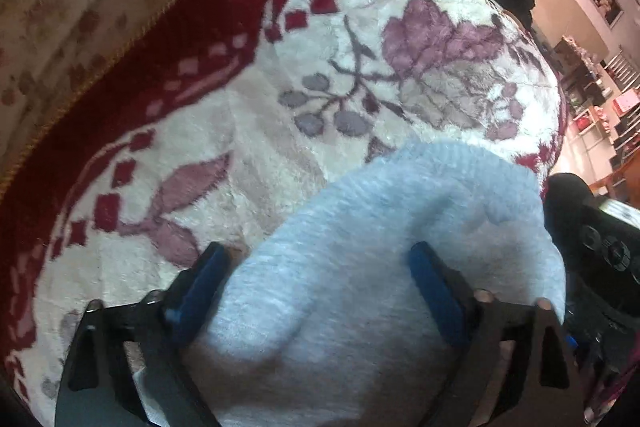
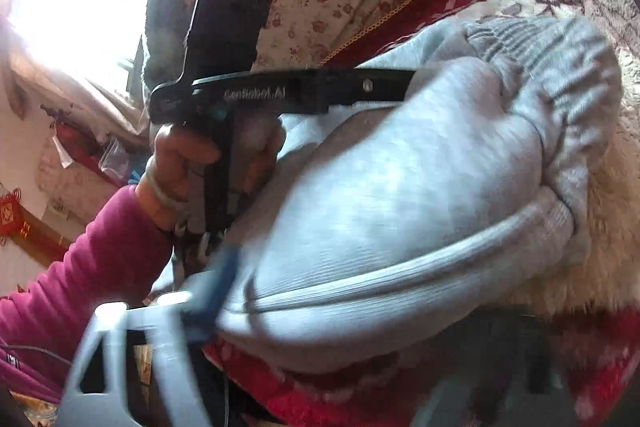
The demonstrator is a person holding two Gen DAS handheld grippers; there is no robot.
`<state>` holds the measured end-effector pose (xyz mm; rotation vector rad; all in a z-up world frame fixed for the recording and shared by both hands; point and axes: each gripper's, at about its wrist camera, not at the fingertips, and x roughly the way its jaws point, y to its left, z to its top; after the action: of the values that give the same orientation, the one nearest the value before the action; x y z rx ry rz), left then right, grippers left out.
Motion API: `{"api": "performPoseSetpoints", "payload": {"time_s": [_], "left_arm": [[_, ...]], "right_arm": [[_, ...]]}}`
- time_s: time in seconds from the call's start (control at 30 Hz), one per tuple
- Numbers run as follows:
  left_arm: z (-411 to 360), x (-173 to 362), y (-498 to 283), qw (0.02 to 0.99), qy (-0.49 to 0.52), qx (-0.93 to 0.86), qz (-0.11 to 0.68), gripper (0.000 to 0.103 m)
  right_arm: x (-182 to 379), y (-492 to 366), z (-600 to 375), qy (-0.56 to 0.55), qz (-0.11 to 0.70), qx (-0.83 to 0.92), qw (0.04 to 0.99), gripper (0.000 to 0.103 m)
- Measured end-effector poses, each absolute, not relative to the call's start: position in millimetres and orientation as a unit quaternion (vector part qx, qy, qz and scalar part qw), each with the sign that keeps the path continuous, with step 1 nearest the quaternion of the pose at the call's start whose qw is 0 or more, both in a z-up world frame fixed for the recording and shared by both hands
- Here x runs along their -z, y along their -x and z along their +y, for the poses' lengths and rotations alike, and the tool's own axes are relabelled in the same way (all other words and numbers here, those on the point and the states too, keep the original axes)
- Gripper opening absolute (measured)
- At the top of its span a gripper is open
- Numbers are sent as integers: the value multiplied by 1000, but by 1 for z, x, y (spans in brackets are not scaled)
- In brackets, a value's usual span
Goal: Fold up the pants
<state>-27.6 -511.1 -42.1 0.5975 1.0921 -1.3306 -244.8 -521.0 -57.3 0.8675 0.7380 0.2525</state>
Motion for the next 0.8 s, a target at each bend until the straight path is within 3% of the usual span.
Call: {"api": "performPoseSetpoints", "payload": {"time_s": [0.07,0.2,0.37,0.8], "left_arm": [[-509,40,28,611,-256,585,469,77],[-507,35,28,609,-257,589,465,40],[-500,30,23,611,-236,589,472,17],[-459,-42,30,666,-195,587,417,14]], "right_arm": [[64,246,-534,-435,343,-125,823,52],[49,249,-528,-411,337,-128,837,46],[31,247,-519,-374,327,-127,859,42],[-30,242,-496,-295,285,-158,898,40]]}}
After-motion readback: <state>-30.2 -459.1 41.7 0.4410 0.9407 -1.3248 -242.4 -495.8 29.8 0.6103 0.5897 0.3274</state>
